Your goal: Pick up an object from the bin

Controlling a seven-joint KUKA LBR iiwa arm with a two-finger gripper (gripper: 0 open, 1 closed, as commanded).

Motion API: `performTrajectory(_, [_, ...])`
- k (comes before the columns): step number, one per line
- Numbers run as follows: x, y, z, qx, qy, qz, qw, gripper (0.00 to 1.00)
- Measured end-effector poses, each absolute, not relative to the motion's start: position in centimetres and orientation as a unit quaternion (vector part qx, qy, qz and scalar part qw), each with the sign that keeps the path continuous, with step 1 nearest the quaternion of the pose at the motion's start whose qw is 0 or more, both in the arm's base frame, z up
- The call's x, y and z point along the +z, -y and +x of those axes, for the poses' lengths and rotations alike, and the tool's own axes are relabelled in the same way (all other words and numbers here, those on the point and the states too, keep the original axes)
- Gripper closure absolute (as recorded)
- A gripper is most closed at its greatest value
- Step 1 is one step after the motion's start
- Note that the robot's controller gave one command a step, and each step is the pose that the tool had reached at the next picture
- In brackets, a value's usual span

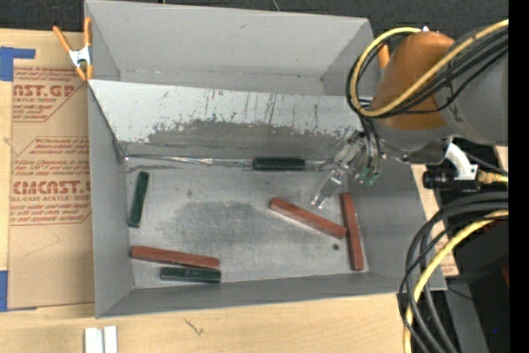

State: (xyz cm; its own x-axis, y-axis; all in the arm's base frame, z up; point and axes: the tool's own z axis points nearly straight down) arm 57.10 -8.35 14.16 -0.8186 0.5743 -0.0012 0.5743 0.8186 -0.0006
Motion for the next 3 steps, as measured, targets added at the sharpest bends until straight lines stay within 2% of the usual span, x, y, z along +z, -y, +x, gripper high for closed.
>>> performTrajectory(1, [7.5, 2.9, 50.9, 0.001, -0.957, 0.290, 0.006, 1.00])
performTrajectory(2, [7.5, 2.9, 50.8, 0.001, -0.957, 0.290, 0.006, 1.00])
performTrajectory(3, [26.8, 0.9, 51.4, 0.001, -0.957, 0.289, 0.002, 1.00])
